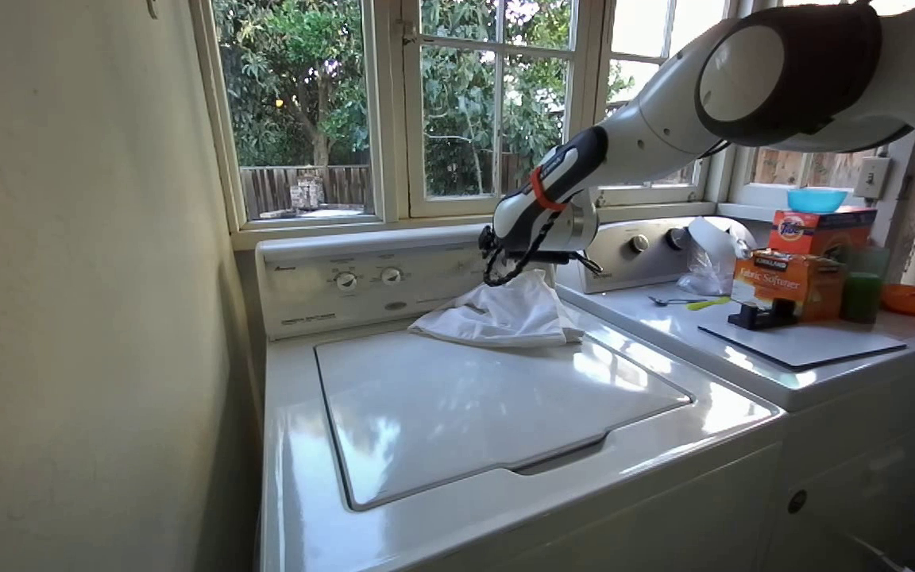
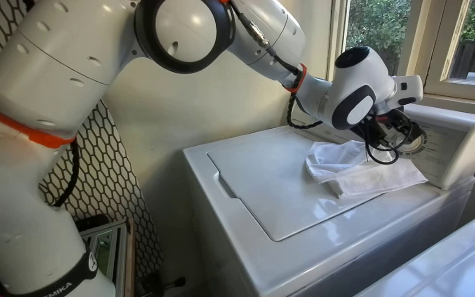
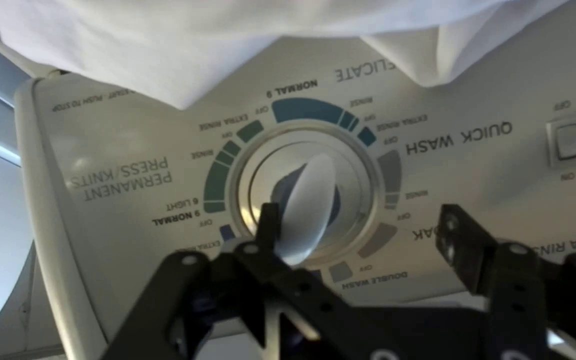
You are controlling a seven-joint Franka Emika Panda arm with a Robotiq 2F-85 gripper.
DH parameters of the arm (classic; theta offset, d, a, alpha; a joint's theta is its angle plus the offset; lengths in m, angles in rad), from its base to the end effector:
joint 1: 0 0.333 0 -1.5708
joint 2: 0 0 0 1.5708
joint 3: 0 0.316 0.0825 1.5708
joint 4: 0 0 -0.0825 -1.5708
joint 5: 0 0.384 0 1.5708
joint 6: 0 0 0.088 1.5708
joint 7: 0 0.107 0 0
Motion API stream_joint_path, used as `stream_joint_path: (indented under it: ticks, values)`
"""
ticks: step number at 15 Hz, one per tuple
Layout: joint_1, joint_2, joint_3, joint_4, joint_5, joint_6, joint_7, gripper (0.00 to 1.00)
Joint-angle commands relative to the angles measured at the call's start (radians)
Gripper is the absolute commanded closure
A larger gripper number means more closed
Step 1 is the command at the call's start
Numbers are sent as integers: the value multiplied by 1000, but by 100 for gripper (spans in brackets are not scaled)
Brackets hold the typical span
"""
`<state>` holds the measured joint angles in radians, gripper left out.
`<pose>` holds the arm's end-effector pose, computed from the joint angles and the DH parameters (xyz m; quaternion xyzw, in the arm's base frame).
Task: Turn the last knob on the washing machine to the left slightly
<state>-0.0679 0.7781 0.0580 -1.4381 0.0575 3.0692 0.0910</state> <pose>0.7750 -0.0251 0.3314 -0.9059 0.0870 -0.4120 0.0456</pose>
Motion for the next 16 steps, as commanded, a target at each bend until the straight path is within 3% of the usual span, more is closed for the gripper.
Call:
stream_joint_path:
  ticks: [1, 6, 10, 16]
  values:
    - [122, -26, -138, -6, 2, 0, 119, 0]
    - [417, -56, -551, -34, -49, -98, 406, 0]
    - [544, -118, -677, -79, -56, -303, 483, 0]
    - [422, -317, -471, -129, -128, -654, 572, 0]
